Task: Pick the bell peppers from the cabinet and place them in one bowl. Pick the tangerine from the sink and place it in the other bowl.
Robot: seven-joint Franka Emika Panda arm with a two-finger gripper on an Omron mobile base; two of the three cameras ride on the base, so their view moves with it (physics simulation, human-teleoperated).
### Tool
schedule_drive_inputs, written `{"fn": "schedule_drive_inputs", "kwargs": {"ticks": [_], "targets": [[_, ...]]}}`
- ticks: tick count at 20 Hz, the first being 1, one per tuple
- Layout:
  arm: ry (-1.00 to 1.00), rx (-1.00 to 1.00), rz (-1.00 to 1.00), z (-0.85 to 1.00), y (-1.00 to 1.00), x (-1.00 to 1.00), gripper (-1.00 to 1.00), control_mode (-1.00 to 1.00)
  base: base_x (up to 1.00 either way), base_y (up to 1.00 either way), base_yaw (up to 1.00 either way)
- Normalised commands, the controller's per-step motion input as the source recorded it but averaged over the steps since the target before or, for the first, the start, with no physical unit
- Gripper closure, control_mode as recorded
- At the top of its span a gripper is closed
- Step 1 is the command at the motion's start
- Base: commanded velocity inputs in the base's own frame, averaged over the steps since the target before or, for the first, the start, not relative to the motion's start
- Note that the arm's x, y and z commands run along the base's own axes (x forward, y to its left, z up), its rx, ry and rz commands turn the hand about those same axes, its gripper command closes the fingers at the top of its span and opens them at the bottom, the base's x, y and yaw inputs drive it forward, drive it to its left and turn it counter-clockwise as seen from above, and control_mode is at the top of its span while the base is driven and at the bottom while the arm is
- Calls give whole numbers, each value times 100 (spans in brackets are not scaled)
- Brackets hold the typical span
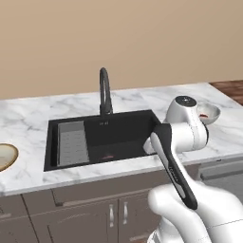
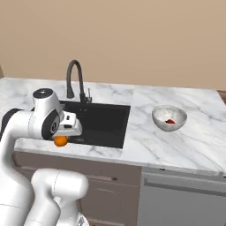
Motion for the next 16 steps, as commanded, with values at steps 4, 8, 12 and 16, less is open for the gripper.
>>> {"fn": "schedule_drive_inputs", "kwargs": {"ticks": [4,8,12,16], "targets": [[0,0,0,0,0,0,100,100,-91,0,0],[0,0,0,0,0,0,100,100,-13,16,-4],[0,0,0,0,0,0,100,100,13,72,-8],[0,0,0,0,0,0,100,100,13,100,-3]]}}
